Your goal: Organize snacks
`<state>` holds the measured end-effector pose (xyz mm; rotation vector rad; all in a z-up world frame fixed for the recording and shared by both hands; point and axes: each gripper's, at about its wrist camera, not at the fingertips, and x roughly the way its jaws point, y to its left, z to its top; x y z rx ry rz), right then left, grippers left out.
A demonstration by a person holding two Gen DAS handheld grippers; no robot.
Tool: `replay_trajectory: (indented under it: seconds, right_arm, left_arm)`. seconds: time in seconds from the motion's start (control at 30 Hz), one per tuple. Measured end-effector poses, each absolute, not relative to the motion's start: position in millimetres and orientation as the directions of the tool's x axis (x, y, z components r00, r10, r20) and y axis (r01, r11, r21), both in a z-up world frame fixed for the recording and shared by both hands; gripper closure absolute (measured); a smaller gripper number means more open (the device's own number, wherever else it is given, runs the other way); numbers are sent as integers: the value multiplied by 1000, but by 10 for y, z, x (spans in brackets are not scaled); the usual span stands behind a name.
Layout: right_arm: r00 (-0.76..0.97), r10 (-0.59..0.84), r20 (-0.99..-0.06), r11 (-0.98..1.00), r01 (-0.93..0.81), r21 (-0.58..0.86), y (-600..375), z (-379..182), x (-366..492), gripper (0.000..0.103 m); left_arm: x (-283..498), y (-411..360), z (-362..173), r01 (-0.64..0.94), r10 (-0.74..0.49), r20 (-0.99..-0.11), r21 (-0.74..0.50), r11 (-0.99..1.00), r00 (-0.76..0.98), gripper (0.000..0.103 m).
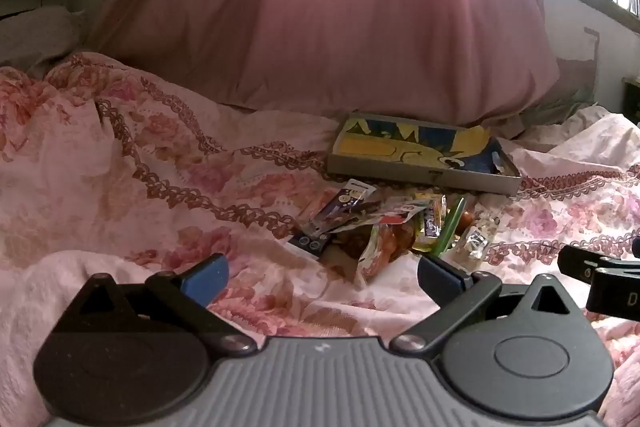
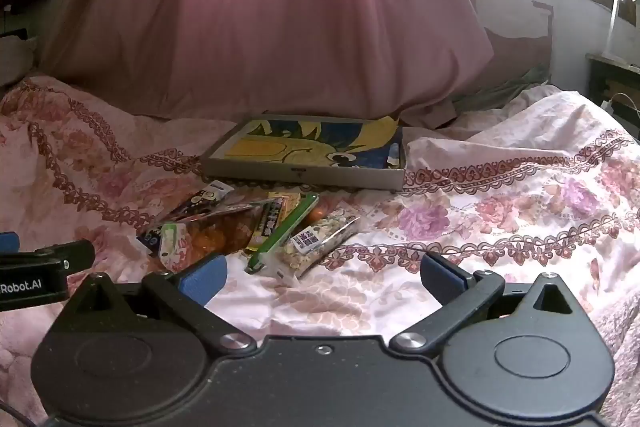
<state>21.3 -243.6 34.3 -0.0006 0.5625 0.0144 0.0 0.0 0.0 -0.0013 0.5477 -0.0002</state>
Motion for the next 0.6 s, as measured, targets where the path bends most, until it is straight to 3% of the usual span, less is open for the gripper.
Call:
replay_trajectory:
  seconds: [0.6]
  right_arm:
    - [845,11,-535,1000,-12,2,-2440,338,217,0]
  left_arm:
    - [1,0,0,0,1,-525,2,1000,851,0]
